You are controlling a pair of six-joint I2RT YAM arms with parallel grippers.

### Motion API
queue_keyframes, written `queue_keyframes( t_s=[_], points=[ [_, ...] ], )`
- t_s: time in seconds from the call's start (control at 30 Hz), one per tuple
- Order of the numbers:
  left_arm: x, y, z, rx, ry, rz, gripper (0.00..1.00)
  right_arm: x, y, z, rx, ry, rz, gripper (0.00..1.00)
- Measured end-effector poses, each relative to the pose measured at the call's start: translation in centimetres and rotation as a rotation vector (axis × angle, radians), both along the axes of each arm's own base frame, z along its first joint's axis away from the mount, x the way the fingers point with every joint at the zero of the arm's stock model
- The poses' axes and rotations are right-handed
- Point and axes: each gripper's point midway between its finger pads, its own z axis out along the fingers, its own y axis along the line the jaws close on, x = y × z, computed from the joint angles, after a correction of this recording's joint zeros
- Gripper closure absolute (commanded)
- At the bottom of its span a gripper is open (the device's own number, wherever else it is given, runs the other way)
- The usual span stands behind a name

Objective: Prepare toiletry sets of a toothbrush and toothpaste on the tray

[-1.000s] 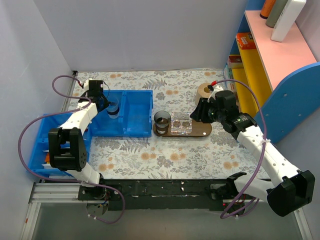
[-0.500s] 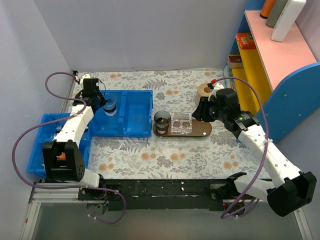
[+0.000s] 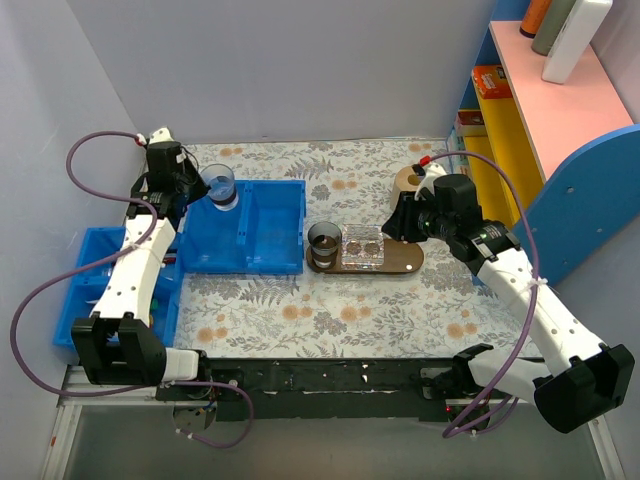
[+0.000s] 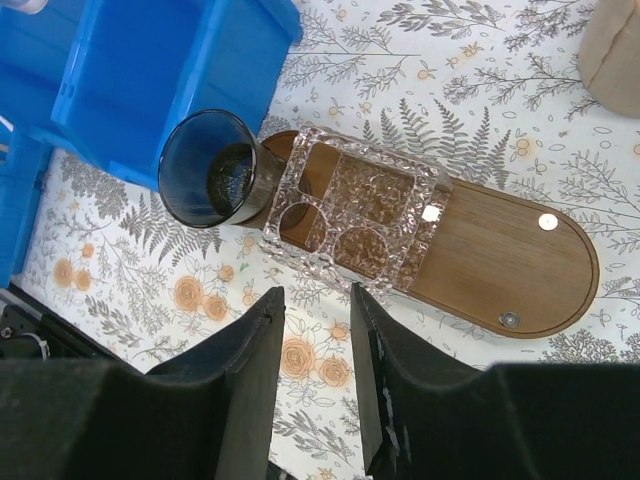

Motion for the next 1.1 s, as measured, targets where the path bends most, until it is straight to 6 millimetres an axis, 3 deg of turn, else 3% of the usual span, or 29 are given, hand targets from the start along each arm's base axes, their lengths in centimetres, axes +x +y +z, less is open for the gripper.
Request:
queue_keyframes(
  t_s=[0.17,0.3,0.77,1.1],
  points=[
    [-0.9,-1.4,0.9,-0.036,0.000,-0.078,1.00,-0.4,0.8,0.3,0.014,-0.010,0.042,0.60],
    [-1.9,-2.9,0.9,-0.061,0.016,-0.148,1.00,-0.9,2.6,1.2,0.028,-0.031,0.103,0.60],
    [-5.5,-9.8,3.2,-0.063,-0.018,-0.403,1.00,-1.7,14.3,5.8,0.042,-0.086,0.352,0.63],
    [-7.5,-13.5,3.2,-0.052,-0.025,-0.550,1.00,-1.3,19.4,7.5,0.042,-0.102,0.410,0.64]
  ],
)
